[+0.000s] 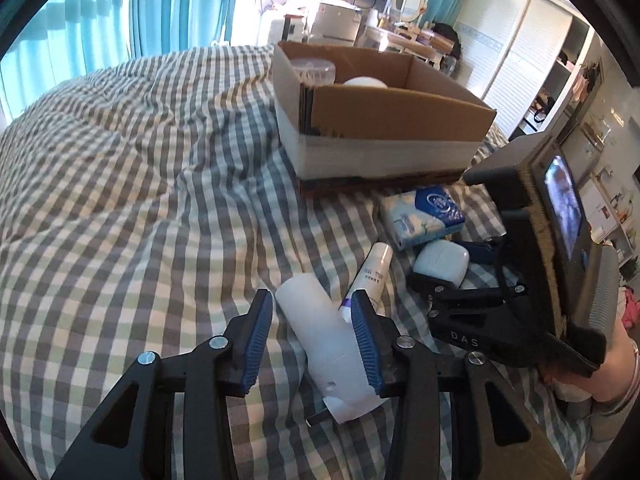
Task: Organize objects
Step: 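Grasp the white bottle with left tool while right tool grasps earbud case, then carry white bottle and earbud case toward the box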
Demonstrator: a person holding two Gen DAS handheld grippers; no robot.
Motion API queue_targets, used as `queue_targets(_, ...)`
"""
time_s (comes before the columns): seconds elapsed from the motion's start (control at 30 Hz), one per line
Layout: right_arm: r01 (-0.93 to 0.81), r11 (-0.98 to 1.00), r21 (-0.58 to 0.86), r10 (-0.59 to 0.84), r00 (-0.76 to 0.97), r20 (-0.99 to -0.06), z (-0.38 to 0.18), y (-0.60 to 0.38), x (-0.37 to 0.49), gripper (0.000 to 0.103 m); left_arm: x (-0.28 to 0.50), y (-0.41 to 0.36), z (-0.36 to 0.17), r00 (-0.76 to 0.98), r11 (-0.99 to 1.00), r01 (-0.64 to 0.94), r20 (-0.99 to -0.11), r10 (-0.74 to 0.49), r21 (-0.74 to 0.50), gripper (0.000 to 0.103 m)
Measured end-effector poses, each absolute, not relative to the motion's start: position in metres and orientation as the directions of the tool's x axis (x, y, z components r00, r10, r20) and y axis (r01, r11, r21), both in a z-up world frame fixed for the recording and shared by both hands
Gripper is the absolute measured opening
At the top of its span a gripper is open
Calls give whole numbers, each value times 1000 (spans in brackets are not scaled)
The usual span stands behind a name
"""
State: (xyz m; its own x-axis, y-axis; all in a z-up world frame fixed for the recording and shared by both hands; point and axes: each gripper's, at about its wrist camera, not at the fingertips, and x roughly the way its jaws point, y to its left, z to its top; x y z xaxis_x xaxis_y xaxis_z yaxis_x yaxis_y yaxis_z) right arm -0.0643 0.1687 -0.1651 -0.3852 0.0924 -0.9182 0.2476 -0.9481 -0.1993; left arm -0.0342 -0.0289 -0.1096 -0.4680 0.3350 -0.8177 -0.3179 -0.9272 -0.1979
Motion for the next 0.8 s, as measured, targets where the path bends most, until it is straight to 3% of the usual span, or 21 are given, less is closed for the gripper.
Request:
queue_targets(0.2, 193, -964, -183, 69, -481, -874, -130, 183, -39, 53, -28, -21, -117, -422, -918, -328, -834, 354, -224, 59)
queue_targets(0.4, 154, -979, -131, 37, -498, -867, -115, 203, -24, 53, -28, -1, -143, -351, -916, -350, -880, 321, -195, 62)
queue_targets(0.57, 159, -981, -112, 19, -494, -869, -121, 202, -25, 53, -34, 6, -161, -335, -927, -339, -900, 280, -162, 62)
queue_targets(0.67, 163, -981, -102, 8, -493, -870, -122, 203, -24, 53, -33, 7, -163, -337, -925, -344, -900, 278, -158, 51)
queue_targets(0.8, 174, -981, -89, -7, -489, -872, -119, 203, -20, 53, -29, 5, -152, -349, -921, -344, -887, 304, -180, 50)
